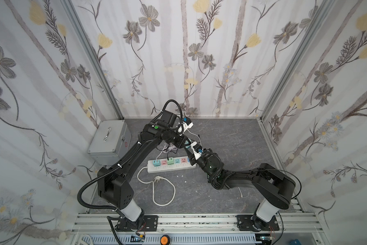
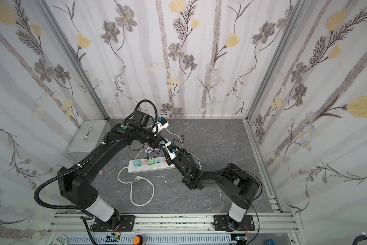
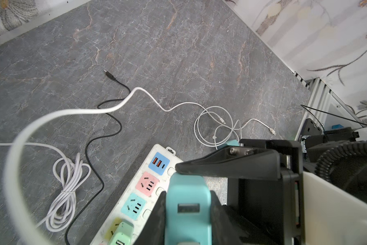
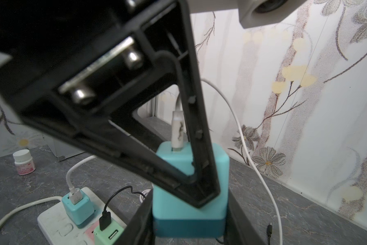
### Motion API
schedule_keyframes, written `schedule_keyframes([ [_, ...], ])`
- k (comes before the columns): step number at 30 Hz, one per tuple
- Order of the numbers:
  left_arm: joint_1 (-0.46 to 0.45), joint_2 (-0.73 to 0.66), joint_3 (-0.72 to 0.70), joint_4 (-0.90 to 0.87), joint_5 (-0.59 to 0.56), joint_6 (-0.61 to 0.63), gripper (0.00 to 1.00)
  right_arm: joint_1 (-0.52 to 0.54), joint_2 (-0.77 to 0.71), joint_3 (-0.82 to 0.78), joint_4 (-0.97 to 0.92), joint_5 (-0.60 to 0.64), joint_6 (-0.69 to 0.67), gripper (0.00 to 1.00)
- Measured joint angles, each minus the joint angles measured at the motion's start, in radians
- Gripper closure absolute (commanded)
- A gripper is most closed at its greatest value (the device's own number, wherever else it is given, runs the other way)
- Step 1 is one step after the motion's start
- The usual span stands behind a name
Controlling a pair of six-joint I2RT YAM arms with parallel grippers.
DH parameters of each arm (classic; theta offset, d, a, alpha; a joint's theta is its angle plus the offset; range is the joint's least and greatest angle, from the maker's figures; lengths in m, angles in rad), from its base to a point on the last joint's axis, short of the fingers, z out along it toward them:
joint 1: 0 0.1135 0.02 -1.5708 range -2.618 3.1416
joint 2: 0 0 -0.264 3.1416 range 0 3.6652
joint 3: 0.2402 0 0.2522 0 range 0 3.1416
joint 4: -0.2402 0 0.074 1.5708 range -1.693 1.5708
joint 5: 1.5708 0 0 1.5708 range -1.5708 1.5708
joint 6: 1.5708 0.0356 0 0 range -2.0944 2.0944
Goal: Insert plugs into power strip
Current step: Insert the plug into the socket.
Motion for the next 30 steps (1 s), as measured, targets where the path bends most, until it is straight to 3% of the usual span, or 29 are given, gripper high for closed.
schedule_keyframes([
  [2,0.000,0.008,0.008,-0.008,-0.001,0.010,1.00,0.000,0.005,0.000,0.005,0.003,0.000,0.62],
  [8,-0.008,0.016,0.013,-0.036,0.008,0.050,1.00,0.001,0.006,-0.019,0.019,0.010,-0.001,0.19],
  [14,-0.007,0.044,0.013,-0.035,-0.050,0.211,1.00,0.001,-0.093,-0.159,-0.019,0.089,0.019,0.01],
  [20,-0.012,0.086,-0.017,-0.026,-0.090,0.328,1.00,-0.019,-0.257,-0.292,-0.138,0.171,0.077,0.01],
  [30,-0.023,0.106,-0.228,0.064,-0.215,0.443,1.00,-0.200,-0.477,-0.252,-0.581,0.168,0.291,0.01],
])
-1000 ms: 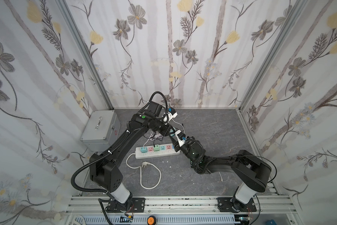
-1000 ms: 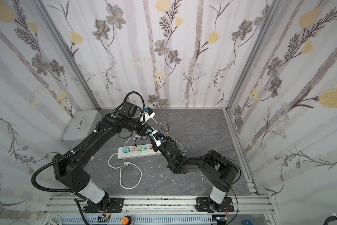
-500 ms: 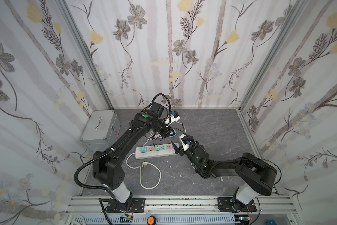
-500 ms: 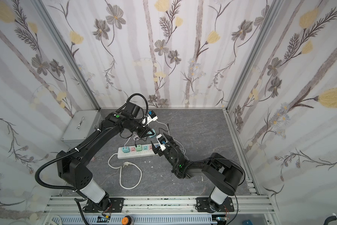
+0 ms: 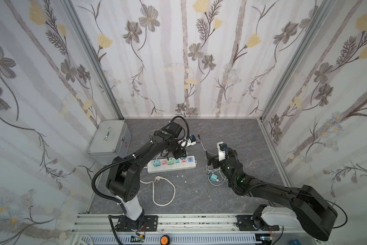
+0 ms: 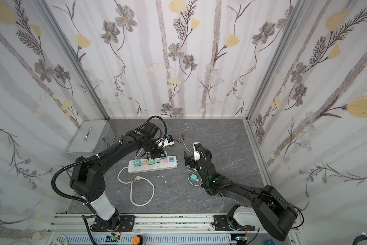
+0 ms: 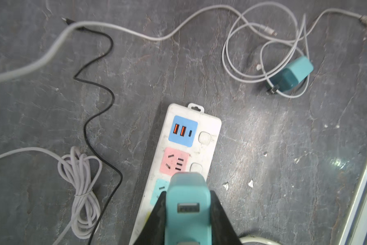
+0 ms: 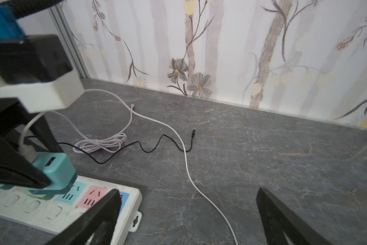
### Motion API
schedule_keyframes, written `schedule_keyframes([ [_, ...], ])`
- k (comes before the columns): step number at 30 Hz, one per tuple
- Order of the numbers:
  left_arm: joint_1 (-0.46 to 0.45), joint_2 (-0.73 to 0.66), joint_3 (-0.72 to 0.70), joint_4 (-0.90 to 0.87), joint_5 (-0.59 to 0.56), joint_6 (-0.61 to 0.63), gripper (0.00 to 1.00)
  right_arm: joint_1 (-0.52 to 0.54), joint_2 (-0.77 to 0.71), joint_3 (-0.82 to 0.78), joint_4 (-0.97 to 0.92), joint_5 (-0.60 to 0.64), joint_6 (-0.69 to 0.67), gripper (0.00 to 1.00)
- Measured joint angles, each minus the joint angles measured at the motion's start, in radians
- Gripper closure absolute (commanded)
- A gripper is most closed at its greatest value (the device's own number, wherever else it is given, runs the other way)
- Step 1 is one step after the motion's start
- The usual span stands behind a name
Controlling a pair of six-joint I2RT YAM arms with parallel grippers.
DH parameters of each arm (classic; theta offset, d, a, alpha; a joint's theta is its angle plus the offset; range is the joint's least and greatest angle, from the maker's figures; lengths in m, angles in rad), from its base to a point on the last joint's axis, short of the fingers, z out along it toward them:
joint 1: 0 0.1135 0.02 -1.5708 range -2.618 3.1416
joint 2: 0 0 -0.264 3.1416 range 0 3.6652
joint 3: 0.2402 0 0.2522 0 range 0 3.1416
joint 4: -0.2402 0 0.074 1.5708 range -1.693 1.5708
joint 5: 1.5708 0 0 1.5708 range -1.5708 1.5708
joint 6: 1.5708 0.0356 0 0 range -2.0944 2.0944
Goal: Insert plugs into power strip
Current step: Insert the plug into the socket.
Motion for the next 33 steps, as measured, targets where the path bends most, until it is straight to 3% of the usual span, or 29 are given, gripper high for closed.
schedule_keyframes([
  [8,0.010,-0.062,-0.162,0.124,-0.095,0.067,1.00,-0.040,0.006,0.042,-0.161,-0.034,0.085,0.01],
  [16,0.072,-0.045,-0.161,0.138,-0.075,0.100,1.00,-0.041,0.052,0.088,-0.229,-0.045,0.127,0.01],
  [33,0.090,-0.015,-0.169,0.164,0.031,0.115,1.00,-0.041,0.079,0.126,-0.271,-0.057,0.135,0.01],
])
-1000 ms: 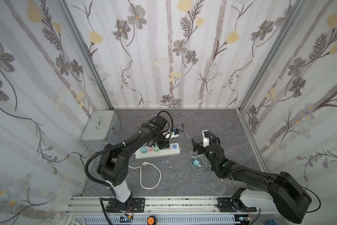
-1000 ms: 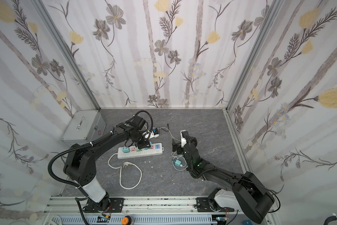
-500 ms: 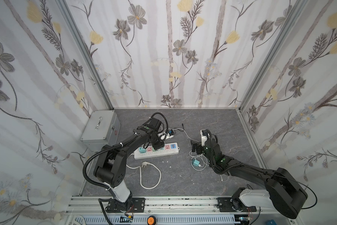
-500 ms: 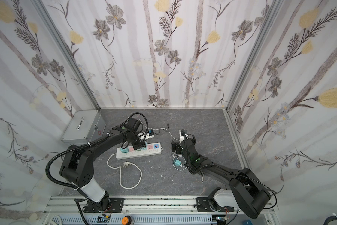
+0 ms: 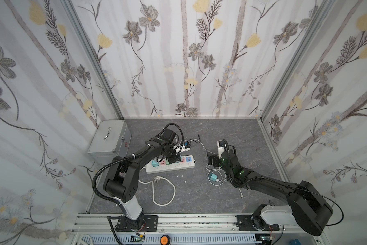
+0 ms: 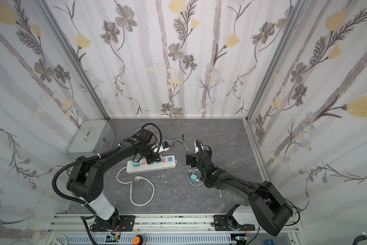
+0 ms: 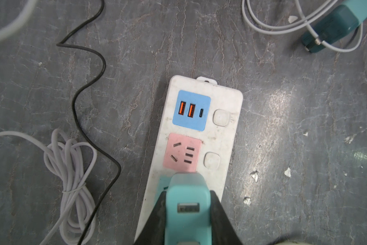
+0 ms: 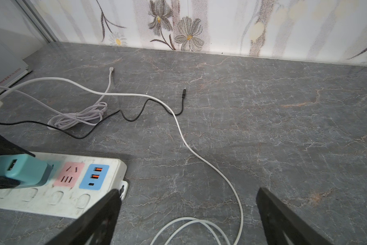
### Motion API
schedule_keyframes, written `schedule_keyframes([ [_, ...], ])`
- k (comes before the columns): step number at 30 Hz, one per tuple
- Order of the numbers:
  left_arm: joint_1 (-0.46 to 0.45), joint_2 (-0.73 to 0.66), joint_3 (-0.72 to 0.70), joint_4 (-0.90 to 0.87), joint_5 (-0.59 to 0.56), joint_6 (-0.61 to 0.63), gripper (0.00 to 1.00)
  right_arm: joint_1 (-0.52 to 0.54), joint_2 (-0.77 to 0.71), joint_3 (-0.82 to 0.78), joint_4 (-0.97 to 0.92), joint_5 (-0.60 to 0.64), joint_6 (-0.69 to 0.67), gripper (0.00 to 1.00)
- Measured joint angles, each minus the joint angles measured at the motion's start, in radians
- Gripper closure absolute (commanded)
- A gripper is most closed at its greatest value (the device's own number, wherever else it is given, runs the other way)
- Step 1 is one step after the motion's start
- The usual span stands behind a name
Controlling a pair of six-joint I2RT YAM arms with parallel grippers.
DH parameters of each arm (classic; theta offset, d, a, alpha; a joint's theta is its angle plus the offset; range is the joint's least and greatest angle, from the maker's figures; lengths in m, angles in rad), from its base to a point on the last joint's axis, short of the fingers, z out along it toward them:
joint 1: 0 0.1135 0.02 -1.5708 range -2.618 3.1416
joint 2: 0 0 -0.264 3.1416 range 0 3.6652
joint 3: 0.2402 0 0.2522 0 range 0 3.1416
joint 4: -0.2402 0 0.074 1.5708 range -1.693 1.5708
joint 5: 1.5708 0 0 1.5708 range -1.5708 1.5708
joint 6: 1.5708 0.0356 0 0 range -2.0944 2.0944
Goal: Insert plugs into power strip
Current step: Insert the plug into the socket.
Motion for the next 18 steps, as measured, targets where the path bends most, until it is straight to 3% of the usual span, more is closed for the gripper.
schedule_keyframes([
  [18,0.035,0.016,-0.003,-0.013,0.065,0.040,1.00,0.000,0.008,0.011,-0.007,-0.026,0.000,0.01],
])
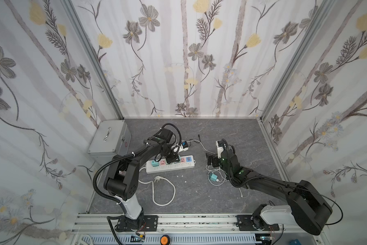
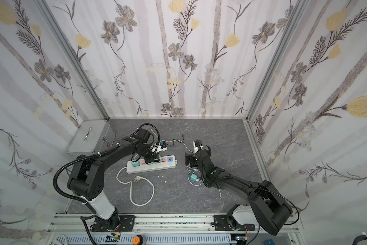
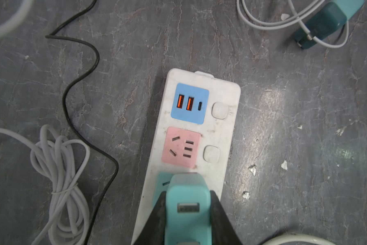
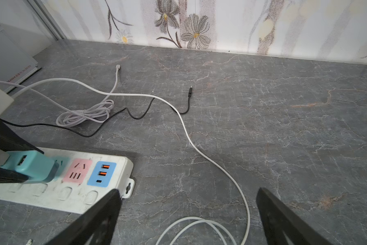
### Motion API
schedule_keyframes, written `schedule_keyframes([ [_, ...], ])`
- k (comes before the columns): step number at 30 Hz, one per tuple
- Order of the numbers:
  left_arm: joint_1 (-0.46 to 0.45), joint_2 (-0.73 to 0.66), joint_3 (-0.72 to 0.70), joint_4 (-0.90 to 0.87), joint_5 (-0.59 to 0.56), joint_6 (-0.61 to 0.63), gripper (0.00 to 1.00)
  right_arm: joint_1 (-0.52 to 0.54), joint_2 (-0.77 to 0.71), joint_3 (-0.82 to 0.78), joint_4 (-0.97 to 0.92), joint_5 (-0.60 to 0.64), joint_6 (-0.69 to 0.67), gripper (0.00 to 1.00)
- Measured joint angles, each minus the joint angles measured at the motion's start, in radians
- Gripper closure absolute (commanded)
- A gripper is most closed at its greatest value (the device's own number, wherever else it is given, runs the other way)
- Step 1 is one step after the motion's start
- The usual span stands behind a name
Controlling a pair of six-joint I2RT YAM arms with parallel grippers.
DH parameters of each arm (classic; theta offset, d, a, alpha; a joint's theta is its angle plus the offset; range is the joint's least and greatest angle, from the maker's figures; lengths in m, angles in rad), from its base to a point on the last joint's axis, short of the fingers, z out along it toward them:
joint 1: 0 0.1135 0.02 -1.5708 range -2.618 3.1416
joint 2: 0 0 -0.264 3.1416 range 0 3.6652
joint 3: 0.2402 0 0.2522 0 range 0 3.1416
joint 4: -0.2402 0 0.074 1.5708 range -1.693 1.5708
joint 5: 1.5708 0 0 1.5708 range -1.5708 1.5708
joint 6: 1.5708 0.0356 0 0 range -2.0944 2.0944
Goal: Insert plugs into power strip
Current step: Insert the plug into the socket.
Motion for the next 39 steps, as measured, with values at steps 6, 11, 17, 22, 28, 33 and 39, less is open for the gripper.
schedule_keyframes([
  [6,0.006,-0.006,-0.011,0.015,-0.002,0.007,1.00,0.000,0.000,0.003,0.000,-0.014,0.000,0.01],
  [11,0.009,-0.007,-0.003,0.012,-0.016,0.019,1.00,0.000,0.000,0.005,-0.001,-0.019,0.000,0.01],
  [17,0.014,0.000,0.012,-0.007,-0.047,0.037,1.00,0.000,0.000,0.005,-0.001,-0.029,0.000,0.01],
  [22,0.019,0.004,0.011,-0.009,-0.039,0.037,1.00,0.000,0.000,0.005,-0.001,-0.046,-0.001,0.01],
  [28,0.023,0.005,-0.038,0.058,-0.021,0.036,1.00,0.001,0.030,0.062,-0.008,-0.229,-0.038,0.10],
  [33,0.031,0.005,-0.063,0.095,-0.003,0.032,1.00,0.016,0.144,0.206,-0.053,-0.445,-0.034,0.24],
  [39,0.042,-0.005,-0.085,0.130,0.024,0.030,1.00,0.051,0.306,0.384,-0.122,-0.568,0.027,0.60],
])
